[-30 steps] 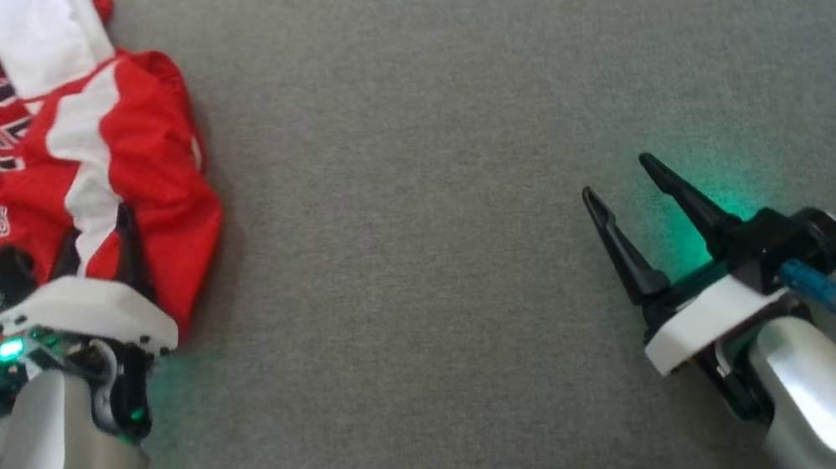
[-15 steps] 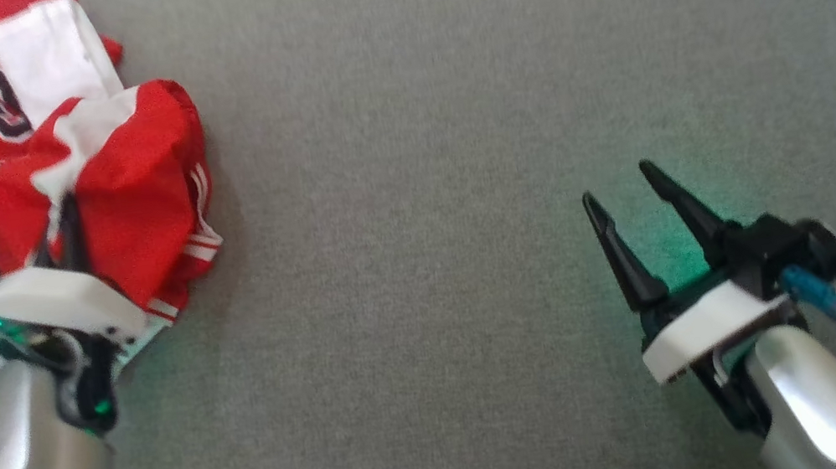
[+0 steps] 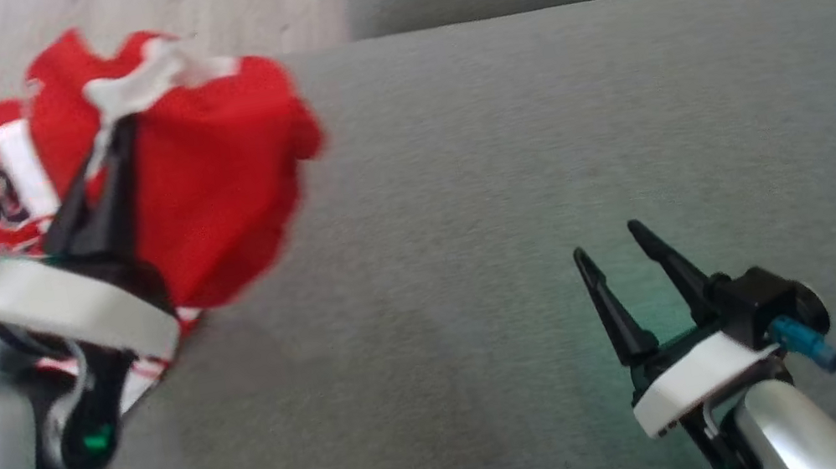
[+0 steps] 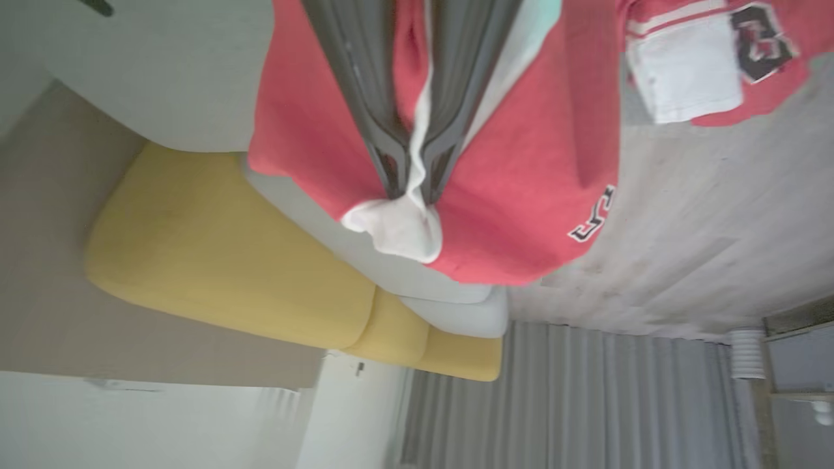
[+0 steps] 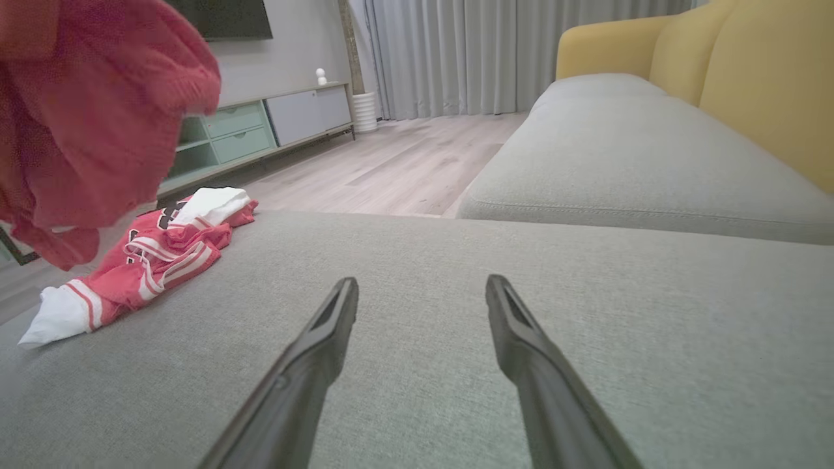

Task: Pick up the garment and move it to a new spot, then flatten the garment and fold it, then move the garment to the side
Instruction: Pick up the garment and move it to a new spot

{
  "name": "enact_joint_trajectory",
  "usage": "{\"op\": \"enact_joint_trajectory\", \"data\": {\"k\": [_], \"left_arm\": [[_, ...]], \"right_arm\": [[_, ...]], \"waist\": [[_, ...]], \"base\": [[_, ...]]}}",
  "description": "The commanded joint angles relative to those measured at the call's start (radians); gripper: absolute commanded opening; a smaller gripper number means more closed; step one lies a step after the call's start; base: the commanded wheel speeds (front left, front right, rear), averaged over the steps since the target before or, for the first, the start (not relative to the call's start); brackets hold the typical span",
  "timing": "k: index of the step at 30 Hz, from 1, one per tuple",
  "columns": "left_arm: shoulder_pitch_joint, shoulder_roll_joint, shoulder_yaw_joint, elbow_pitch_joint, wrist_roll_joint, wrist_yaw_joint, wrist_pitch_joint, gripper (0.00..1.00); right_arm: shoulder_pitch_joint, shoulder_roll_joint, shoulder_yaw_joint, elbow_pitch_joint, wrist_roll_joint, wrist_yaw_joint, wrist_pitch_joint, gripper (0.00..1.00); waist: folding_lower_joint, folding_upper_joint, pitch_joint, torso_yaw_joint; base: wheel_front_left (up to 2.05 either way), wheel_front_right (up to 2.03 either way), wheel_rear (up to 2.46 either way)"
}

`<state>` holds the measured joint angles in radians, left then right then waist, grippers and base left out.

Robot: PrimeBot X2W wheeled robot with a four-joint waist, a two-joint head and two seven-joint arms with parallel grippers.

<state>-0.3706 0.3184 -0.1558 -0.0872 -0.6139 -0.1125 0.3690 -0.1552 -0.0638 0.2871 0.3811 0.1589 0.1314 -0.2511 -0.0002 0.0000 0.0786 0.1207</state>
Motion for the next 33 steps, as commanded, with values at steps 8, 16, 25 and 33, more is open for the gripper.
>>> {"op": "enact_joint_trajectory", "data": {"k": [8, 16, 25, 33], "left_arm": [[0.056, -0.013, -0.057, -0.290, -0.078, 0.022, 0.114, 0.00], [0.062, -0.092, -0.169, -0.214, -0.101, 0.024, 0.134, 0.00], [-0.032, -0.156, -0.208, 0.166, -0.013, 0.038, 0.029, 0.00], [-0.100, -0.189, -0.233, 0.519, 0.100, 0.061, -0.178, 0.57]], "right_arm": [[-0.010, 0.013, 0.056, -0.082, 0.027, -0.001, -0.011, 1.00], [-0.039, 0.013, 0.086, -0.155, 0.066, -0.001, -0.011, 1.00], [-0.047, 0.013, 0.089, -0.186, 0.085, -0.001, -0.011, 1.00], [-0.034, 0.013, 0.075, -0.179, 0.062, -0.001, -0.011, 1.00]], "waist": [[0.0002, 0.0000, -0.008, -0.199], [0.0002, 0.0000, 0.071, -0.384], [0.0002, 0.0000, 0.135, -0.494], [0.0002, 0.0000, 0.120, -0.479]], "base": [[0.00, 0.00, 0.00], [0.00, 0.00, 0.00], [0.00, 0.00, 0.00], [0.00, 0.00, 0.00]]}}
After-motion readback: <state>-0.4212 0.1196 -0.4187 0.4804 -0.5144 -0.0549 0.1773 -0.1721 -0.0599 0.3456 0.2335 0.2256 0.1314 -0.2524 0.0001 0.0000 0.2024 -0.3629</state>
